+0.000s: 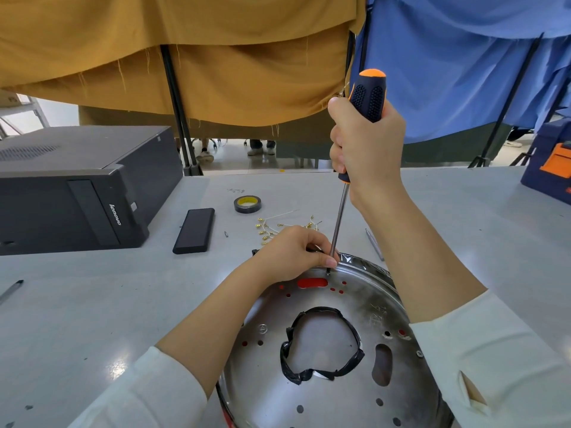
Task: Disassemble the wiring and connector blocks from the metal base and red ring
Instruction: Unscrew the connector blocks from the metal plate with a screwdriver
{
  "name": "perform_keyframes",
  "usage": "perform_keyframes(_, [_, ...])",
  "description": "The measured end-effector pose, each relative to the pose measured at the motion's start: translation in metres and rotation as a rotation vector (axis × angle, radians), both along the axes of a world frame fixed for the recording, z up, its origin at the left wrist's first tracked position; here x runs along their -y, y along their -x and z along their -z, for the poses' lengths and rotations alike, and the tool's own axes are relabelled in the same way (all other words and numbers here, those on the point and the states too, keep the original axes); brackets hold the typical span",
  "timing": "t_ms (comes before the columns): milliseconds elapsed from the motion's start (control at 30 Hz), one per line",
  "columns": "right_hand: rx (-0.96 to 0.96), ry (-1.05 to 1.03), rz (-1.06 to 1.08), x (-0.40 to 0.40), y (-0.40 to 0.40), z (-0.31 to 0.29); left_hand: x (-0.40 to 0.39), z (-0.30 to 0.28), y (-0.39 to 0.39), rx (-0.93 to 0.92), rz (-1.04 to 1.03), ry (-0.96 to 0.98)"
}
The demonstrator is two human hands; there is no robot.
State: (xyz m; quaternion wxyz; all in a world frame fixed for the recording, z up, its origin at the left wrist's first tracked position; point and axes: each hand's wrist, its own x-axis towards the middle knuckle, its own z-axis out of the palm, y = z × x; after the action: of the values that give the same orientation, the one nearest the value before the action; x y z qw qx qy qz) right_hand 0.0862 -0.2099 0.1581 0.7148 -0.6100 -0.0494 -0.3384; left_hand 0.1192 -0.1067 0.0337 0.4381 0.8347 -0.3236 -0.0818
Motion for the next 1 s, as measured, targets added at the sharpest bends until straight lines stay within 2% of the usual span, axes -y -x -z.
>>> perform_keyframes(233, [0.028, 0.072, 0.044, -0.007, -0.003, 0.003, -0.001, -0.001, -0.001, -0.02, 0.02, 0.011])
perform_keyframes(400, [0.009, 0.11, 0.014, -0.015, -0.007, 0.003, -0.004, -0.003, 0.002, 0.03, 0.006, -0.074])
perform_keyframes(467, [-0.005, 0.09, -0.084, -0.012, -0.008, 0.002, -0.005, -0.004, 0.003, 0.033, -0.003, -0.073])
perform_keyframes(600, [-0.034, 0.13, -0.517, -0.003, -0.005, 0.003, -0.003, -0.004, 0.003, 0.042, -0.002, -0.079])
perform_keyframes(667, [-0.028, 0.176, -0.603, -0.003, -0.005, 0.006, -0.003, -0.003, 0.003, 0.035, -0.008, -0.072])
perform_keyframes(800, [0.017, 0.177, -0.599, -0.005, -0.006, 0.008, -0.002, -0.002, 0.003, 0.0, -0.003, -0.033])
perform_keyframes(1000, [0.161, 0.15, -0.433, 0.011, -0.003, 0.013, -0.003, -0.002, 0.003, -0.06, 0.041, 0.024])
